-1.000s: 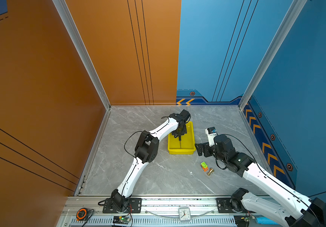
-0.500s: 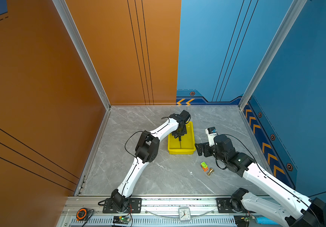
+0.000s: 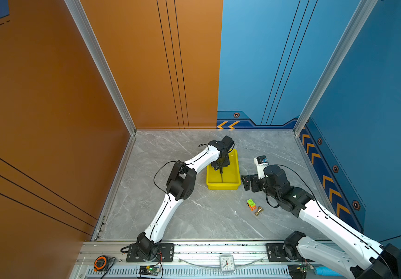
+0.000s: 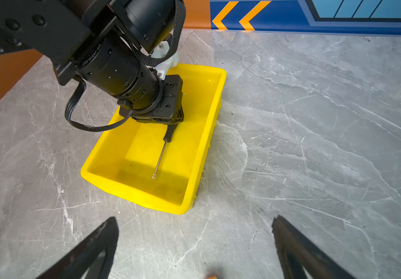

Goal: Put the screwdriver in the bin
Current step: Place the screwdriver in the bin.

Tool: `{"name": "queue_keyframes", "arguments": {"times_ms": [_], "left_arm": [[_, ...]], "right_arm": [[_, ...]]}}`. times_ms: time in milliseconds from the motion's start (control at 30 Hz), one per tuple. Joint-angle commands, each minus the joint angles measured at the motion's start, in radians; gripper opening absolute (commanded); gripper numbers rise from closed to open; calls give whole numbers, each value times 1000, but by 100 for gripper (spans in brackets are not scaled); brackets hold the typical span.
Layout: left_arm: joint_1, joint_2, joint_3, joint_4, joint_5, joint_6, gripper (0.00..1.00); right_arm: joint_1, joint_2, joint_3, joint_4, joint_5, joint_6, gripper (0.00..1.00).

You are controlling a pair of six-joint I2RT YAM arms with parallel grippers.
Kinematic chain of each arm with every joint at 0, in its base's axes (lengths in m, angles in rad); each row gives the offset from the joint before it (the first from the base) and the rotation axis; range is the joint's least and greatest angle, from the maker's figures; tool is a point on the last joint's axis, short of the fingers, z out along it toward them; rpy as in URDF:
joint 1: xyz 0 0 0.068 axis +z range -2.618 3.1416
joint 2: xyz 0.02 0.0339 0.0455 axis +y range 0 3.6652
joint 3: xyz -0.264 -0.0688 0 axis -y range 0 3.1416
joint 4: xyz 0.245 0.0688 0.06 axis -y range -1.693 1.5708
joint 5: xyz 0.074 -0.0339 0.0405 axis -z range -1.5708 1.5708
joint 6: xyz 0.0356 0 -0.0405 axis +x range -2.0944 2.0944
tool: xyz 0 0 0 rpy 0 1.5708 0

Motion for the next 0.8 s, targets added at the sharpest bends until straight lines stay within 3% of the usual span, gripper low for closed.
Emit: {"name": "queue_keyframes", "arguments": {"times_ms": [0,267,533,767], "left_arm": [[-4,13,-14,-20,-22,4,45],[-3,-43,-14,-21,-30,12,59],[-30,-185,-66,-23,-59,16,76],[-86,-353,-186,-22,-161,18,100]], "right_arm": [[-8,7,13,8,10,-14,100],[-23,8,16,18,-13,-24,100],[-28,-18,15,-11,1,-32,100],[-35,-59,19,-74,5,-41,100]]}}
